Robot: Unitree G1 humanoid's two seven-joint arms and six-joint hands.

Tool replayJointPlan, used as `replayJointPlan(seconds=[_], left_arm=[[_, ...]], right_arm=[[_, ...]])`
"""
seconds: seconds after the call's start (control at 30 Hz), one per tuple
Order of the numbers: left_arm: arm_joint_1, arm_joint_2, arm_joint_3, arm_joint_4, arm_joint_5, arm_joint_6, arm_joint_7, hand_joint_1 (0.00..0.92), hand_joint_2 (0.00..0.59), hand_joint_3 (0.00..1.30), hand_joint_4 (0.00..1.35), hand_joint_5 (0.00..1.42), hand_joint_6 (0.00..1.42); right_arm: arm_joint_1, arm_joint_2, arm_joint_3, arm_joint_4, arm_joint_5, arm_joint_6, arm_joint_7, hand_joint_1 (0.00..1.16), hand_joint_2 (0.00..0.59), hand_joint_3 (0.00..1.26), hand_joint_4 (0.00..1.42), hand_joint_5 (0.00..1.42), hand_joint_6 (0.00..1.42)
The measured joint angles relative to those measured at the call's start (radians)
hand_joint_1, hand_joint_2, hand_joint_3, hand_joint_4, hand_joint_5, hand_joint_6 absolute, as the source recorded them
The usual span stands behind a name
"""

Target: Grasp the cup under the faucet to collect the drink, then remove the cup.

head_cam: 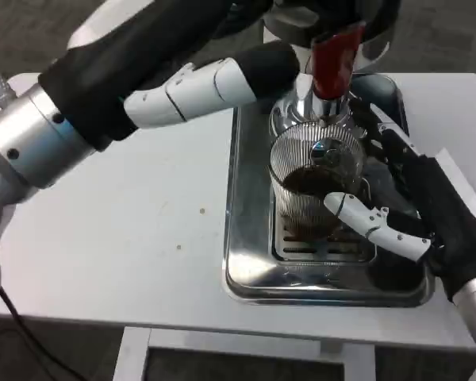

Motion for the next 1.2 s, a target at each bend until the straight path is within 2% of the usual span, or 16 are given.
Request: replayJointPlan(seconds=[0.13,0.4,0.5,0.6,0.73,0.9,1.2], left_arm=[[0.018,0.006,0.018,-0.032,-0.008,0.008,0.000,0.000,0.088,0.18,0.12,0.25,0.26],[0.102,0.025,0.101,-0.137,-0.037,0.039,0.040,0.000,0.087,0.20,0.15,0.27,0.27],[0.168,0.033,0.155,-0.179,-0.039,0.057,0.061,0.000,0.087,0.20,0.16,0.27,0.27],[0.212,0.040,0.177,-0.200,-0.039,0.069,0.066,0.010,0.095,0.20,0.17,0.28,0.28],[0.341,0.062,0.247,-0.235,-0.041,0.078,0.068,0.029,0.099,0.20,0.17,0.28,0.29],[0.435,0.069,0.277,-0.255,-0.040,0.080,0.069,0.035,0.100,0.20,0.17,0.29,0.29],[0.559,0.058,0.281,-0.268,-0.029,0.072,0.104,0.038,0.102,0.20,0.17,0.29,0.28]], right_arm=[[-0.001,0.000,0.000,0.000,0.000,0.000,-0.001,0.53,0.281,0.08,0.06,0.15,0.21],[-0.002,0.001,0.000,-0.001,0.002,0.002,-0.002,0.53,0.283,0.08,0.06,0.15,0.23],[0.001,0.000,-0.005,-0.003,0.004,0.002,-0.002,0.53,0.283,0.08,0.06,0.15,0.23],[0.004,0.000,-0.006,-0.007,0.005,0.002,-0.002,0.53,0.283,0.08,0.06,0.16,0.23],[0.014,-0.001,-0.013,-0.019,0.005,0.003,-0.002,0.53,0.283,0.08,0.06,0.16,0.23],[0.023,-0.001,-0.016,-0.028,0.010,0.003,-0.002,0.53,0.283,0.08,0.06,0.16,0.24],[0.037,-0.001,-0.016,-0.033,0.024,0.003,0.001,0.54,0.255,0.04,0.06,0.18,0.28]])
